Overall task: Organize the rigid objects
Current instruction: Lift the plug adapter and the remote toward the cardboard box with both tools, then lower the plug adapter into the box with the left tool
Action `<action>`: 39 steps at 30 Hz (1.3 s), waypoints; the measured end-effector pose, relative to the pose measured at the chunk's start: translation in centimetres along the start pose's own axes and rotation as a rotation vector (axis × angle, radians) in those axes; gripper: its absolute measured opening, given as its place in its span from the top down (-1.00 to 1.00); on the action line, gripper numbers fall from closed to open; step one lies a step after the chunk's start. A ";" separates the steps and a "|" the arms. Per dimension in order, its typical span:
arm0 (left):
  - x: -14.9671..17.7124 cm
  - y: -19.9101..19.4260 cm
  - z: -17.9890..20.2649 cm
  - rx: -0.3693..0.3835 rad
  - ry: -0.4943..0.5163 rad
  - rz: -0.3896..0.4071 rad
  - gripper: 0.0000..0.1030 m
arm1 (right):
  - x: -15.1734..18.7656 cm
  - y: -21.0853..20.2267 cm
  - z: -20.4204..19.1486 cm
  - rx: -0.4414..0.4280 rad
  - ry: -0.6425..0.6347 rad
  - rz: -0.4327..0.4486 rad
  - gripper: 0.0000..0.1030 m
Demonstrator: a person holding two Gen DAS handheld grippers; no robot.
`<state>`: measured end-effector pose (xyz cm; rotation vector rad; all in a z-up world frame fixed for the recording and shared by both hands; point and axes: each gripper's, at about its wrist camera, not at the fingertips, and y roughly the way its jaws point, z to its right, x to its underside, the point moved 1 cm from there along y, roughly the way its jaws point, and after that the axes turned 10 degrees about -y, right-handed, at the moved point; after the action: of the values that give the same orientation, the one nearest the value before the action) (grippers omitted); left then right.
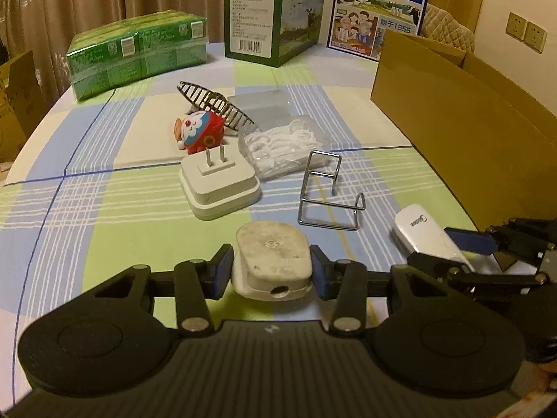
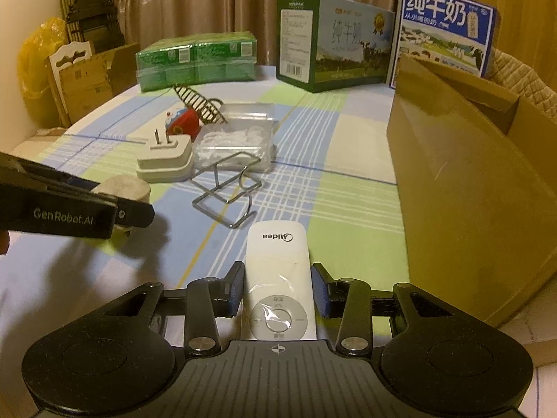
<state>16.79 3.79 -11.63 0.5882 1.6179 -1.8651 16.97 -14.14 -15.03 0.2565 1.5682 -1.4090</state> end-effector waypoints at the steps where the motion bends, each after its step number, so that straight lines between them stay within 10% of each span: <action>1: 0.1 -0.1 0.1 -0.001 0.004 0.000 0.21 | -0.1 -0.2 0.1 0.004 0.002 0.003 0.27; 39: -5.0 -12.7 12.7 0.166 0.080 0.153 0.21 | -4.5 -18.1 8.3 0.172 0.107 0.180 0.27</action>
<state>12.34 -6.95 2.98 0.8433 1.4321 -1.8938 10.80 -24.79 1.21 0.5700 1.4709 -1.4079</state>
